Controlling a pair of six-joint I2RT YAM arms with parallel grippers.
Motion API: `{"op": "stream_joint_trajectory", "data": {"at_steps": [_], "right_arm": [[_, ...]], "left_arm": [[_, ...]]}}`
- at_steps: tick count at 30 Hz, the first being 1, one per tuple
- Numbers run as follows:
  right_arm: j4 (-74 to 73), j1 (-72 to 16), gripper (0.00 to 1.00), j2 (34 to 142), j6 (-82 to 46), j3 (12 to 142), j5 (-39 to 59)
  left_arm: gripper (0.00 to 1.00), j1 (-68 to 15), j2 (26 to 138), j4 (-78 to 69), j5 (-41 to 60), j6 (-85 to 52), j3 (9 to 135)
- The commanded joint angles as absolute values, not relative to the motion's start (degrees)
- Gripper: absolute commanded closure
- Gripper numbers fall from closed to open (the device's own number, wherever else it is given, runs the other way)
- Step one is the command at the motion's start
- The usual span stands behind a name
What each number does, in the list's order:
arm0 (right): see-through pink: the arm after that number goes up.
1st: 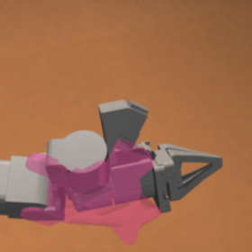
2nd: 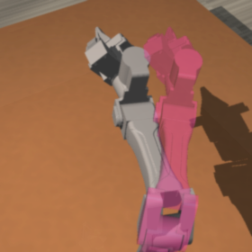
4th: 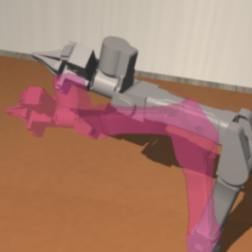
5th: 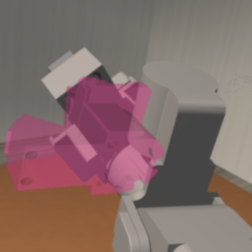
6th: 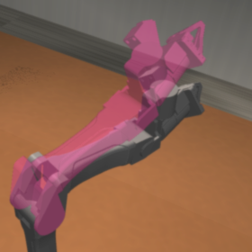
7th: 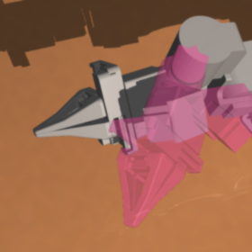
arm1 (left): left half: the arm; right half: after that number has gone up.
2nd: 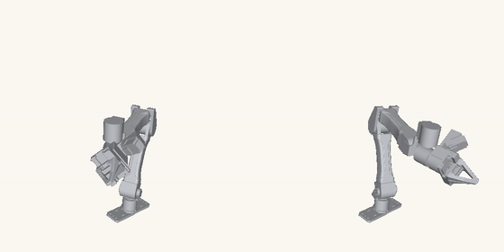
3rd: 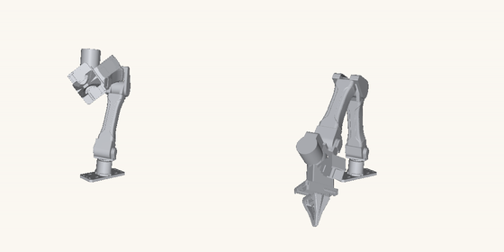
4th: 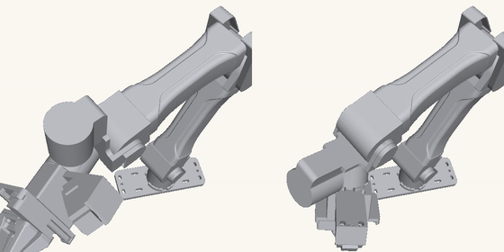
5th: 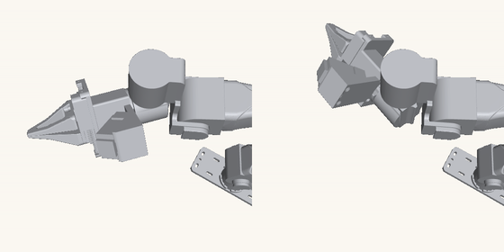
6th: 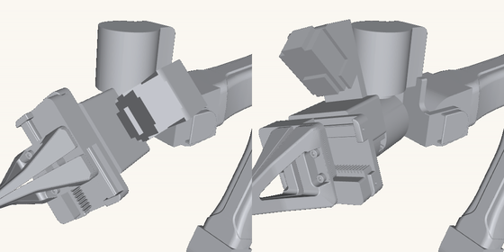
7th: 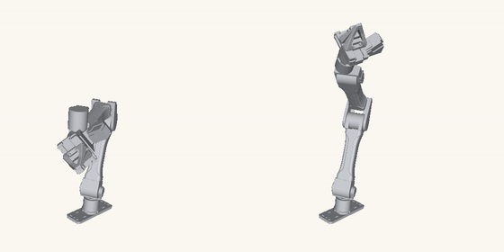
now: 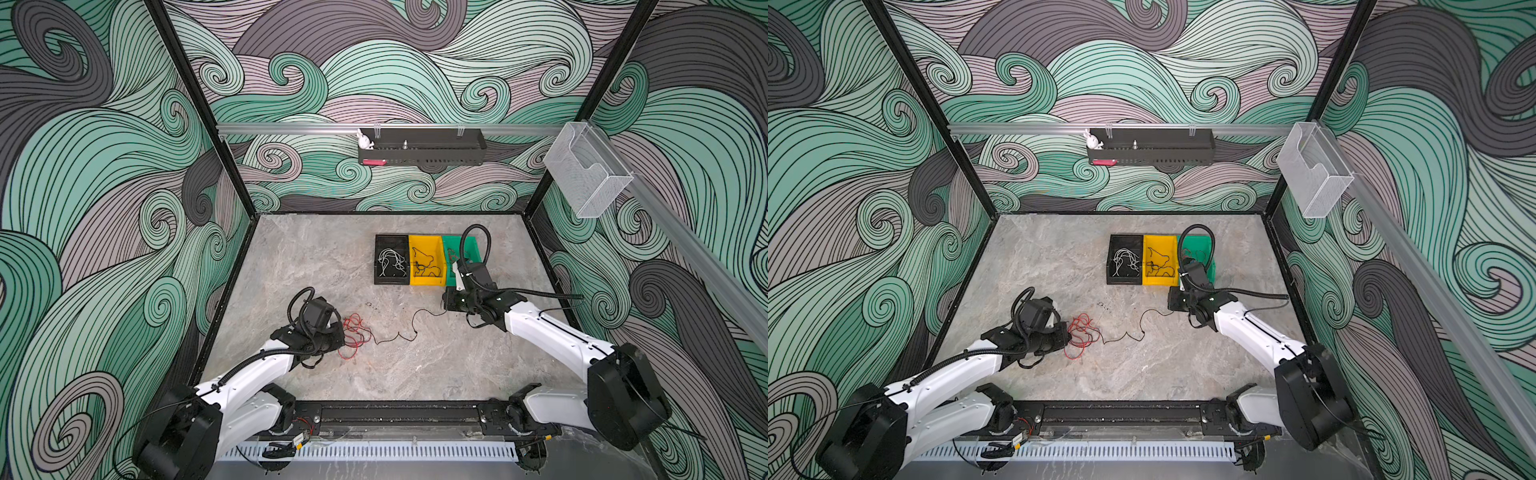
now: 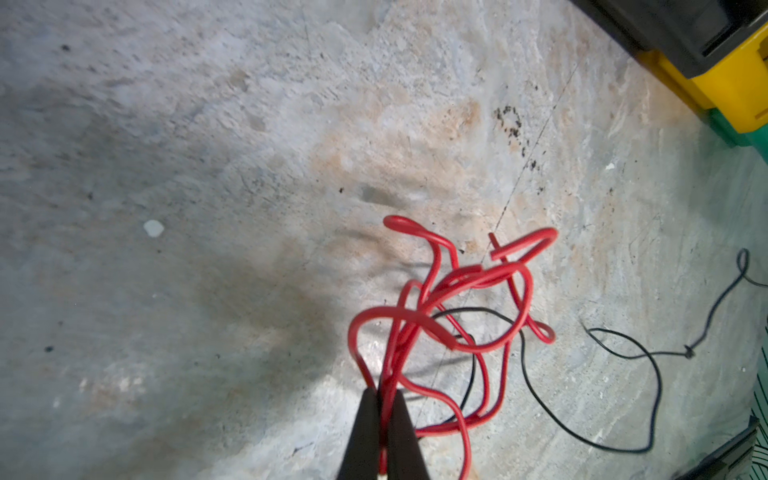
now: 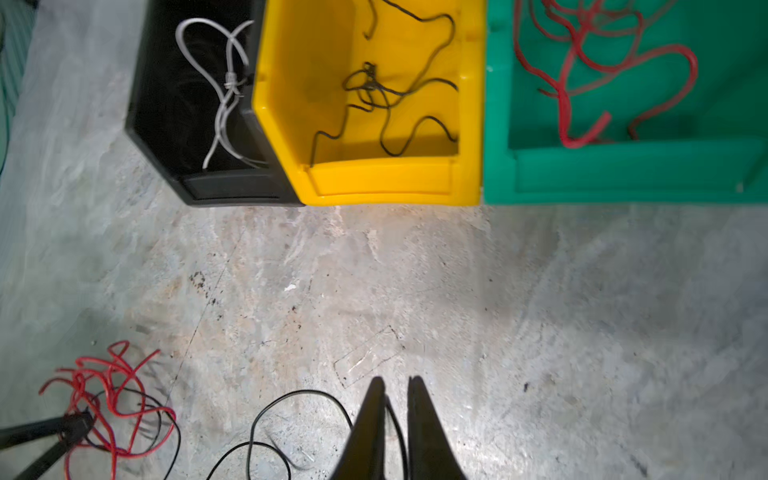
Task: Untangle the cables
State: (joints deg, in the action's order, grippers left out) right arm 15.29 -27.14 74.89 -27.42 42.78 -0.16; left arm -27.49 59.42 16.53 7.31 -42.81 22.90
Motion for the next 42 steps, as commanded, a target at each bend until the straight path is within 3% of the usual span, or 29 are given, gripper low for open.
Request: {"op": "stream_joint_trajectory", "data": {"at_steps": [1, 6, 10, 20, 27, 42], "right_arm": [[19.3, -27.17, 0.74, 73.0, -25.32, 42.24, -6.39], [23.53, -27.05, 0.7, 69.2, -23.51, 44.22, -10.25], [18.64, -29.59, 0.68, 69.25, -25.98, 44.57, 0.8], [5.86, -51.48, 0.58, 85.05, -32.47, 47.91, 10.83], [8.53, -60.13, 0.48, 91.15, -31.82, 50.93, 5.32], [13.93, -66.38, 0.51, 100.97, -29.61, 55.19, -7.49]], "left_arm": [[0.97, -27.11, 59.03, 17.29, 7.43, -42.1, 24.35], [0.97, -27.13, 58.37, 17.61, 7.47, -41.92, 24.19], [0.97, -27.07, 58.23, 17.49, 7.3, -42.01, 24.3], [0.97, -27.07, 57.49, 17.97, 7.17, -42.26, 23.76], [0.97, -27.07, 56.38, 18.19, 6.6, -42.45, 23.21], [0.97, -27.08, 55.72, 17.97, 5.98, -42.73, 22.5]]}}
